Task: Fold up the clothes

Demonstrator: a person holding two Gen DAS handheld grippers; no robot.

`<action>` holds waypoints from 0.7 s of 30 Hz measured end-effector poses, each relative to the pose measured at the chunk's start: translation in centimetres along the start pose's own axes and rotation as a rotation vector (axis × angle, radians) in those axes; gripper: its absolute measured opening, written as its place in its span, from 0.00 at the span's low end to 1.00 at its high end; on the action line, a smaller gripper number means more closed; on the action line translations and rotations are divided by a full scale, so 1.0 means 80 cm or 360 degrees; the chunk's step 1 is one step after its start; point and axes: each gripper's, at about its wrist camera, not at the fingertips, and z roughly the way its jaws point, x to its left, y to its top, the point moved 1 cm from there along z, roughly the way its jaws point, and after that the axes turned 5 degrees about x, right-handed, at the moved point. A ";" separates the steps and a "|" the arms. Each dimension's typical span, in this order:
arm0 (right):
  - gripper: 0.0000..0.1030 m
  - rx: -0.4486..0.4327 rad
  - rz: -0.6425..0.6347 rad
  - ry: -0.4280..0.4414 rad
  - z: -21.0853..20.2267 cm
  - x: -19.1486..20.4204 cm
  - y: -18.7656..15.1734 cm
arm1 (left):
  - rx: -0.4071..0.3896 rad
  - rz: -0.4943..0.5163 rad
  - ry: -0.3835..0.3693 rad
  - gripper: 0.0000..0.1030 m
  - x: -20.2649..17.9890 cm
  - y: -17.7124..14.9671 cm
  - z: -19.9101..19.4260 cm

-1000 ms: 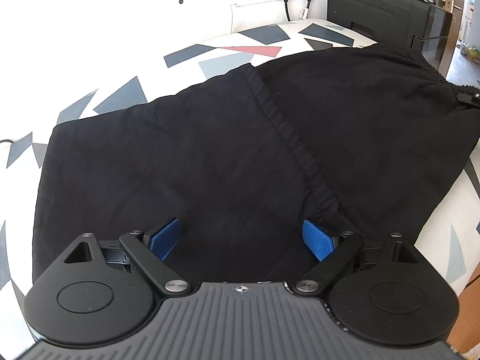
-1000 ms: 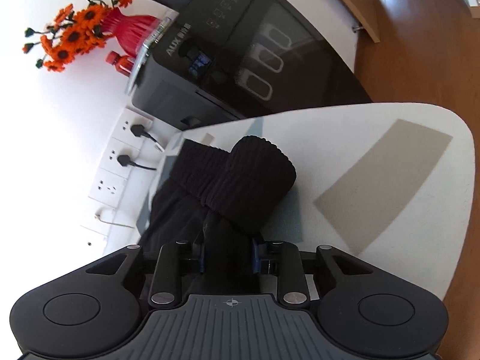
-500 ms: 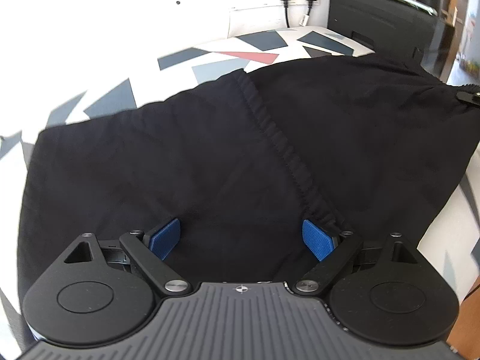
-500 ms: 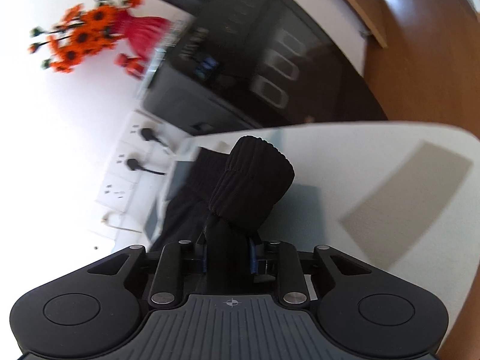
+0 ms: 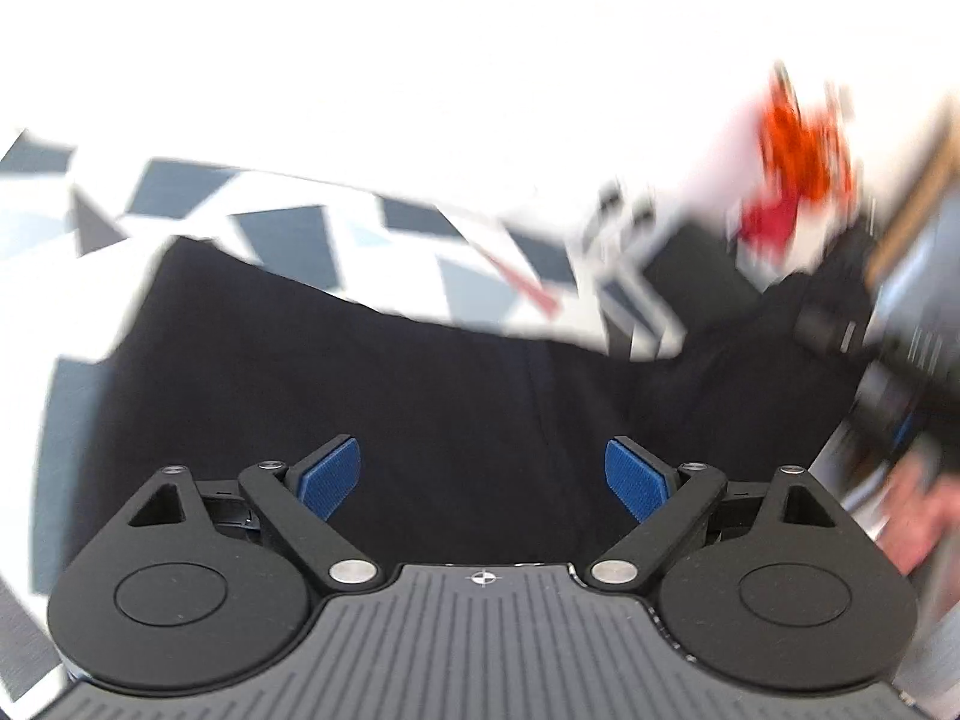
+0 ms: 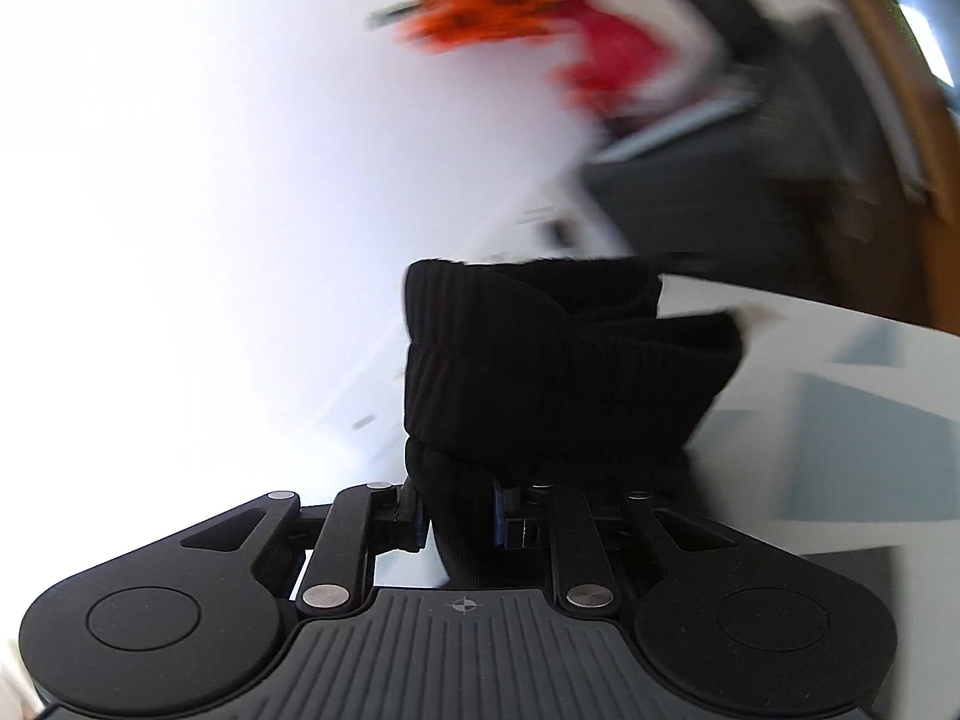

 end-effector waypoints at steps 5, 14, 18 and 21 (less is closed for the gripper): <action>0.16 0.0314 -0.0543 0.0266 0.043 0.119 -0.087 | -0.0067 -0.0279 -0.0019 0.88 0.096 0.013 -0.052; 0.21 0.1010 -0.1018 0.0250 0.131 0.168 -0.280 | 0.0043 -0.0364 0.0028 0.88 0.166 0.007 -0.054; 0.29 0.1002 -0.0941 0.0232 0.116 0.170 -0.268 | 0.0081 -0.0351 -0.0043 0.88 0.170 0.011 -0.046; 0.43 0.0985 -0.0898 0.0246 0.098 0.171 -0.253 | 0.0108 -0.0323 -0.0116 0.88 0.165 0.025 -0.035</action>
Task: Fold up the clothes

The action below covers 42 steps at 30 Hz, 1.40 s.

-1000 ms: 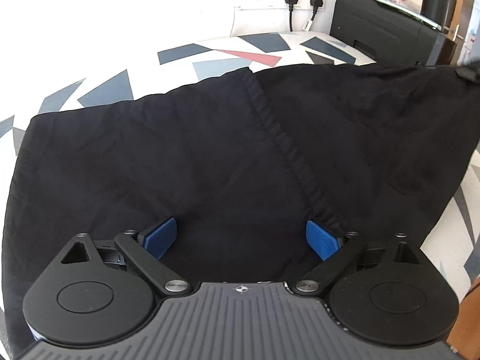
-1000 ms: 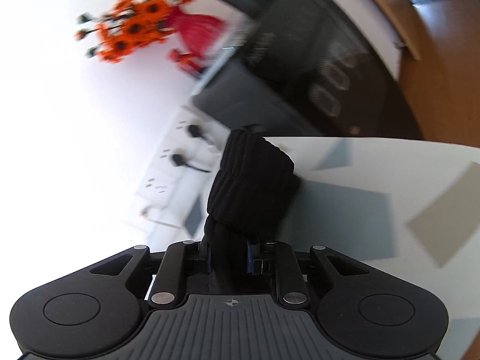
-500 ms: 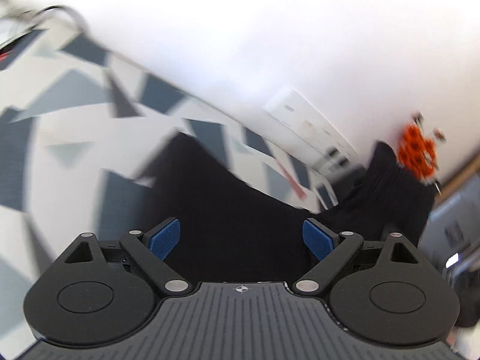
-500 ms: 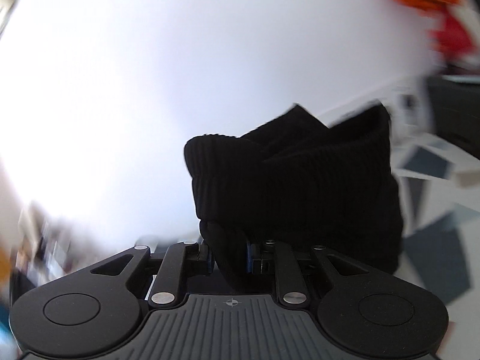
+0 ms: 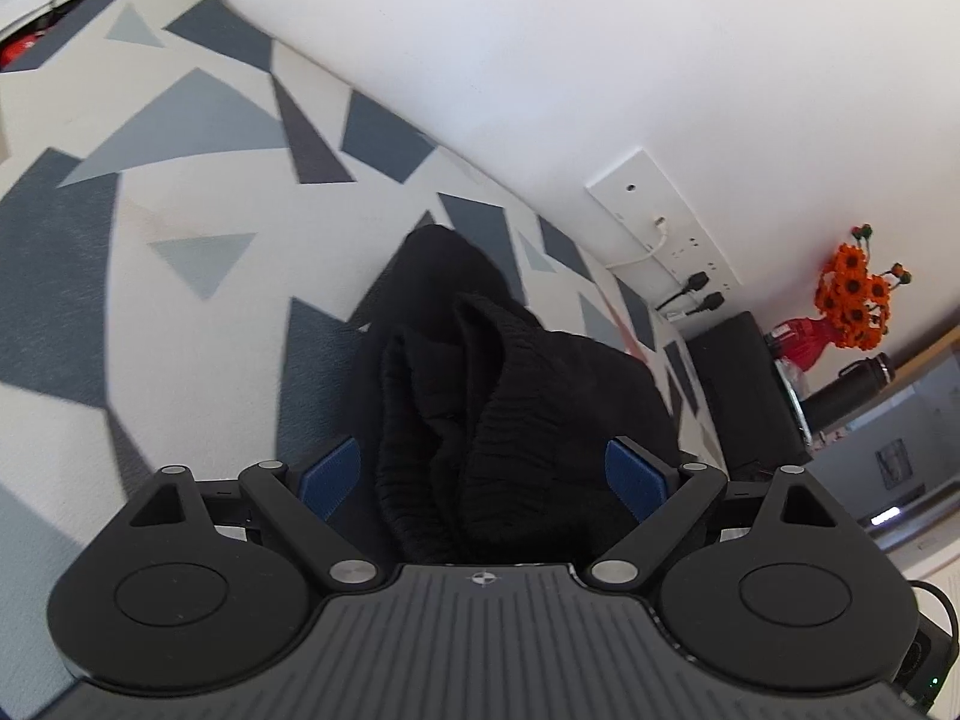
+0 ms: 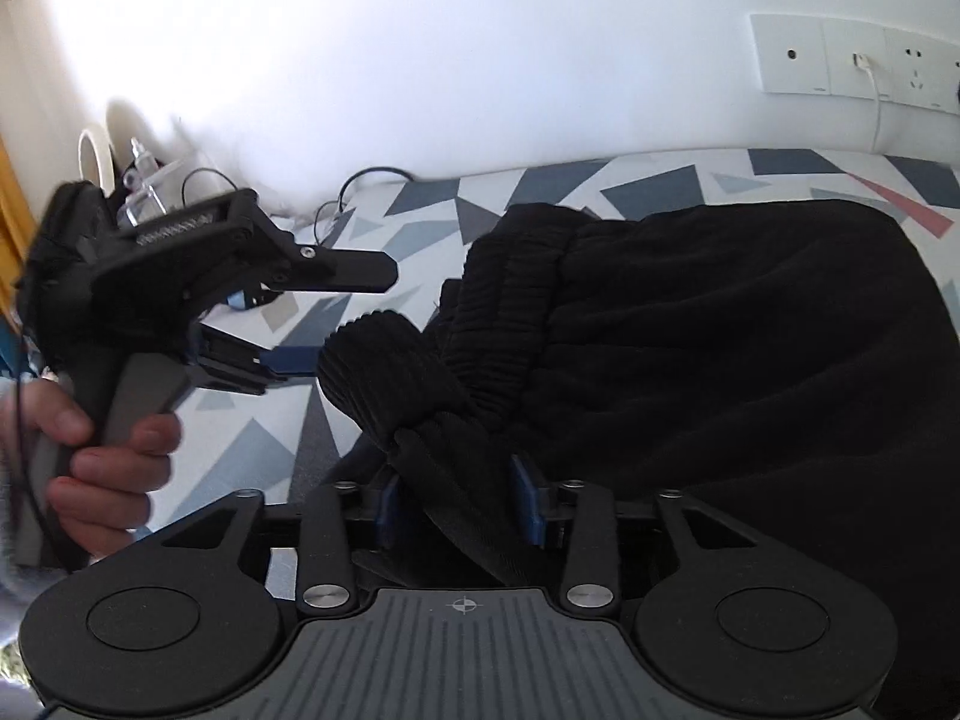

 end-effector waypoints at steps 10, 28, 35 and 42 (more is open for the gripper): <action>0.57 -0.0122 0.0106 -0.0147 -0.035 -0.025 0.006 | 0.0089 -0.0009 0.0012 0.88 -0.017 0.064 0.070; 0.52 0.0132 -0.0034 -0.0167 0.008 -0.028 -0.022 | 0.0106 0.0212 0.0102 0.09 -0.058 0.067 0.085; 0.49 0.0162 -0.0046 -0.0059 0.006 -0.041 -0.013 | 0.0015 0.0238 0.0128 0.09 -0.076 0.052 0.027; 0.53 0.0225 -0.0290 -0.0145 0.025 -0.029 -0.022 | 0.0150 0.0122 0.0347 0.48 -0.016 0.046 0.051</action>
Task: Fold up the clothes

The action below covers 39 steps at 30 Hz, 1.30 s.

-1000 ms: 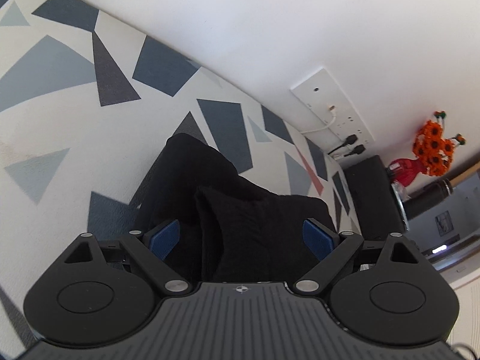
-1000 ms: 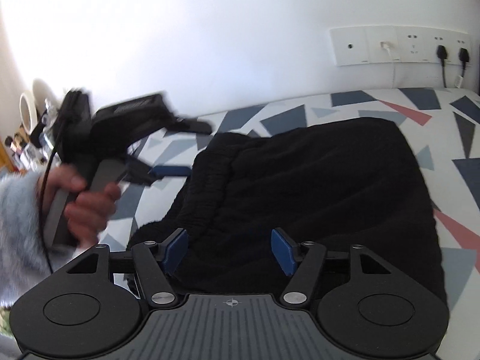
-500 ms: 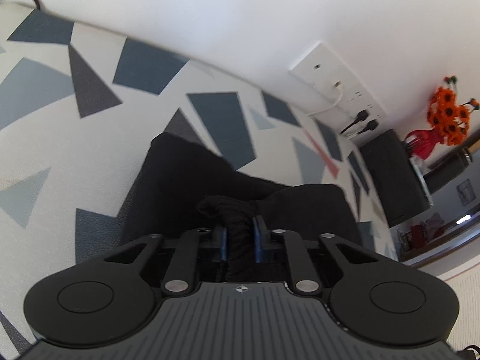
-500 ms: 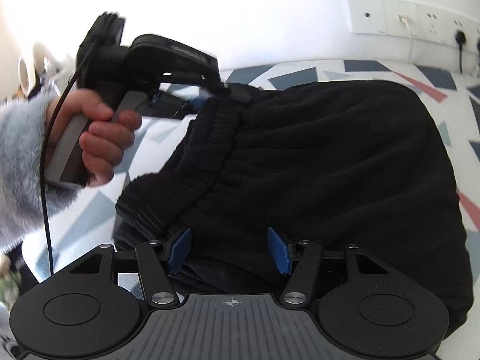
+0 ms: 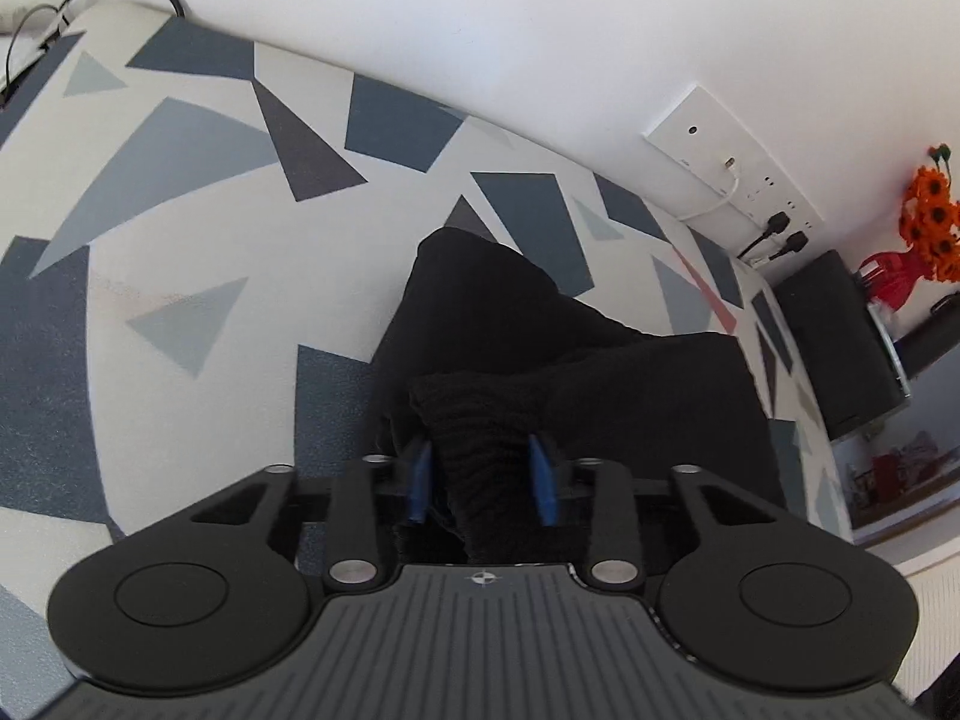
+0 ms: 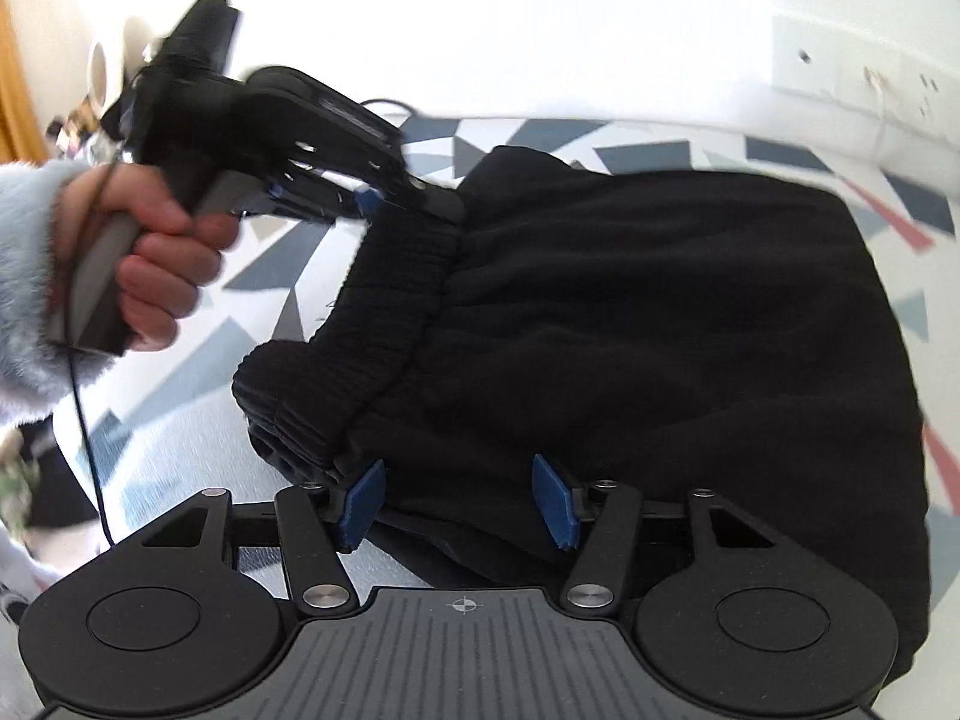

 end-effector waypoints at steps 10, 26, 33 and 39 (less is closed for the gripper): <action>0.59 -0.0057 -0.0104 -0.0012 -0.005 0.011 0.005 | 0.0056 -0.0103 0.0133 0.80 0.021 0.002 0.001; 0.57 -0.0046 -0.0116 0.0008 0.010 0.011 -0.003 | 0.0096 -0.0243 -0.0002 0.77 0.018 0.017 0.007; 0.57 -0.0063 -0.0093 0.0014 0.006 0.012 -0.007 | 0.0098 -0.0294 -0.0052 0.56 0.020 0.009 0.002; 0.57 -0.0067 -0.0087 0.0015 0.006 0.012 -0.007 | 0.0123 -0.0335 -0.0120 0.55 0.016 0.005 -0.009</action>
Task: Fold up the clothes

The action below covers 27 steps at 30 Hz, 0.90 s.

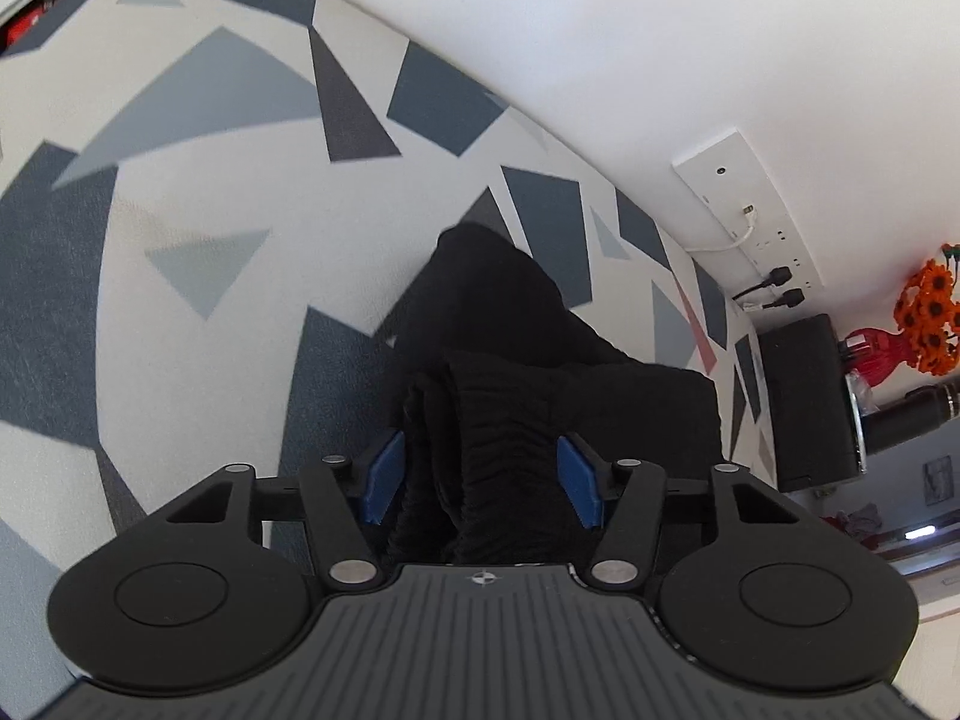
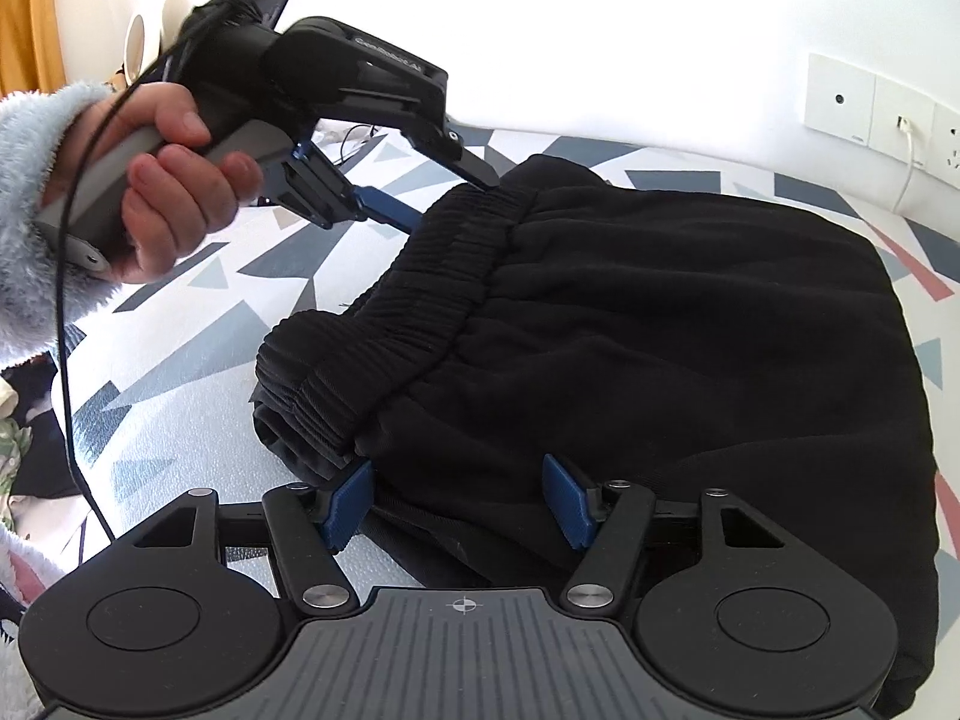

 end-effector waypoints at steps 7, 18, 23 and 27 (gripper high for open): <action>0.58 -0.0001 0.0007 -0.0001 -0.001 0.001 0.000 | 0.0027 0.0018 0.0028 0.57 0.007 -0.007 0.017; 0.31 -0.0027 0.0007 -0.0010 -0.003 0.005 -0.002 | -0.0139 0.0306 0.0048 0.18 -0.047 -0.011 0.017; 0.19 -0.0105 0.0134 -0.0014 -0.005 0.000 0.002 | -0.0212 0.0357 0.0036 0.19 -0.056 0.004 0.019; 0.29 -0.0096 0.0180 -0.0002 0.007 0.001 0.008 | -0.0188 0.0435 0.0191 0.42 -0.044 0.009 0.048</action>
